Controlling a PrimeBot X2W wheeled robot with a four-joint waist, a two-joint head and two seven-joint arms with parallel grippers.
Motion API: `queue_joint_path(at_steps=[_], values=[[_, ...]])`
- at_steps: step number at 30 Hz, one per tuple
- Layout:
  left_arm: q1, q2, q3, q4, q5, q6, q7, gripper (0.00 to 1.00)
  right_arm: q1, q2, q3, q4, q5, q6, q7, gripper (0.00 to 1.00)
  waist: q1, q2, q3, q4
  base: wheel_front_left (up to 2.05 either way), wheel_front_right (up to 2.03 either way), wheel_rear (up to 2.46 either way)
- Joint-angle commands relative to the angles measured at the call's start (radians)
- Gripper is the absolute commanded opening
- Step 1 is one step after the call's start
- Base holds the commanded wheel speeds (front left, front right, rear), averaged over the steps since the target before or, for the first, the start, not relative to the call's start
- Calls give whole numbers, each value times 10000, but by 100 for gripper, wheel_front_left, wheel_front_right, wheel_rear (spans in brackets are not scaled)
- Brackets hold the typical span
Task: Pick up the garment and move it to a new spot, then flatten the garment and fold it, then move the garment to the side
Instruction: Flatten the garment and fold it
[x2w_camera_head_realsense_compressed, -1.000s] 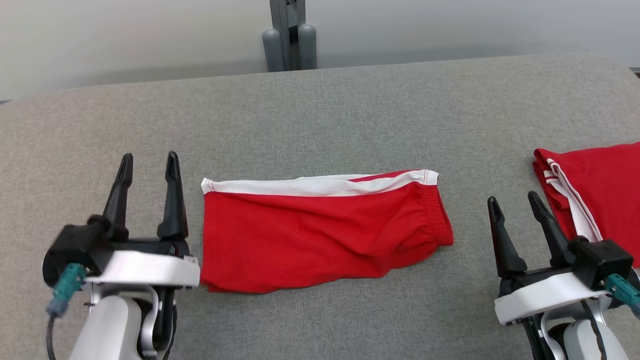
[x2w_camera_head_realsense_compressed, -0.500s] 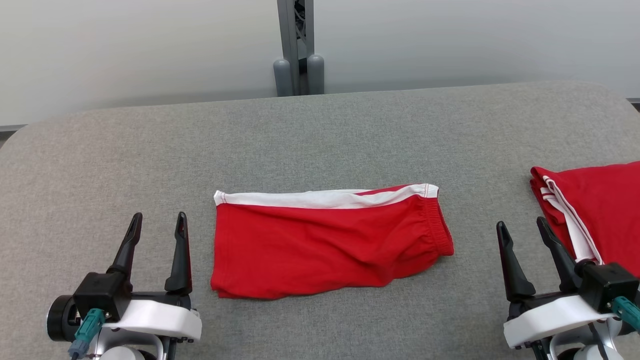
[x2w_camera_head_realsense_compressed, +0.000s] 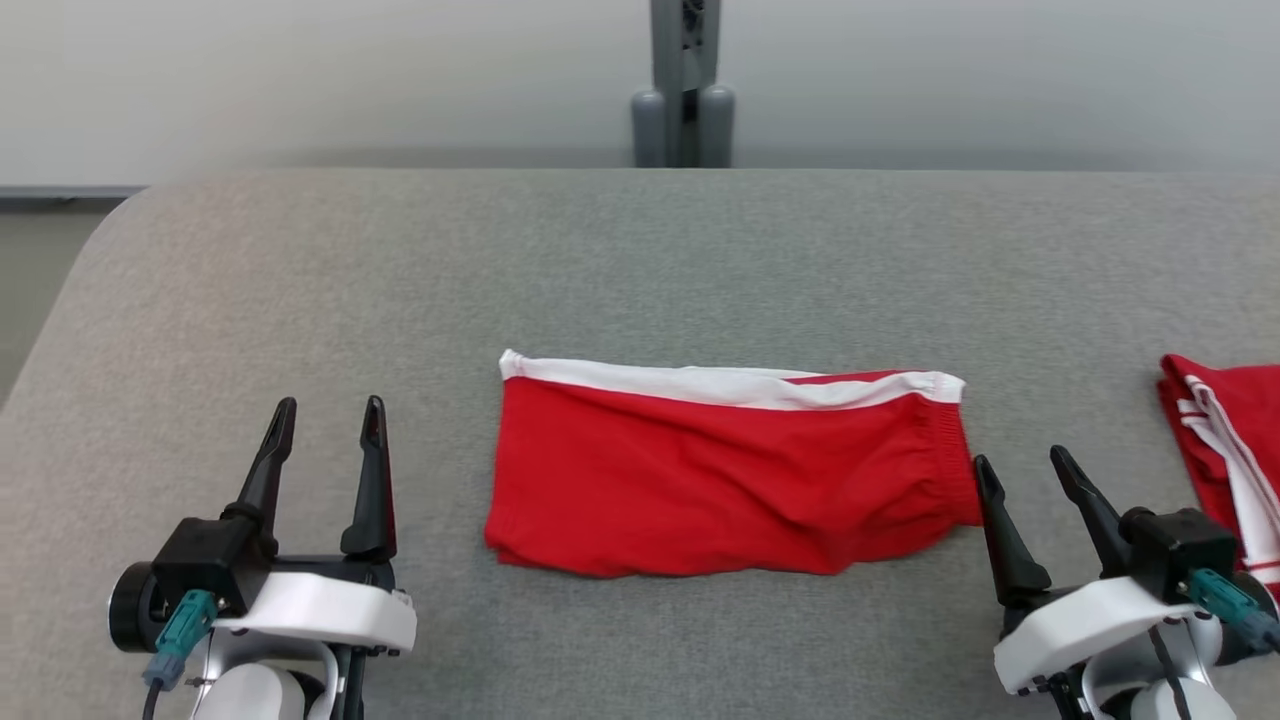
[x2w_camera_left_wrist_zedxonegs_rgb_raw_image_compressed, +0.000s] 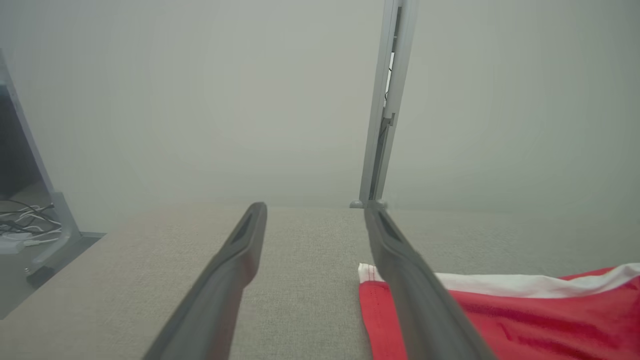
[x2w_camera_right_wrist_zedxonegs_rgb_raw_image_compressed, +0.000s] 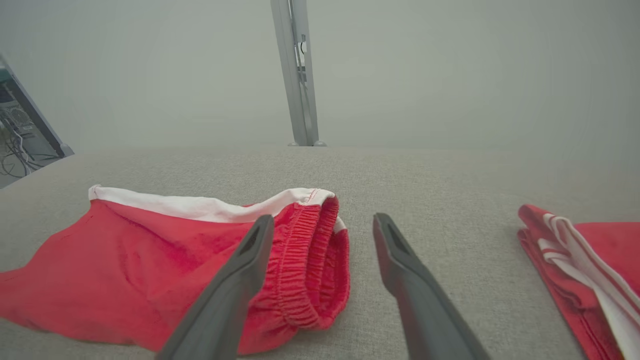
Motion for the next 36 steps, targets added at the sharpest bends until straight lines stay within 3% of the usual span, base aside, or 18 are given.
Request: queue_joint_path(at_steps=[1,9,21,24,30,36], values=[[-217,-48,-4,55,-62,-49,-64,100,-272,-53,23,357,-42,-4,17,100,0,-1,239,402,0,0,0],[-508,-264,-126,297,-159,-242,-181,100,-1171,-58,-64,2384,87,-4,-195,100,0,-1,683,865,0,0,0],[-740,-313,-109,512,-186,-336,-250,100,-1885,-59,-139,4233,816,-4,-662,100,0,-1,1006,718,0,0,0],[-794,-313,-132,562,-155,-366,-254,100,-2122,-53,224,4469,1167,-4,-711,0,0,-1,1048,631,0,0,0],[-859,-326,-191,630,-138,-369,-263,100,-2035,-77,263,4272,1838,-6,-763,0,0,-1,1041,398,0,0,0],[-681,-290,-211,787,-293,-382,-130,100,-1234,-208,-56,3281,2501,-6,-146,0,0,-1,938,57,0,0,0]])
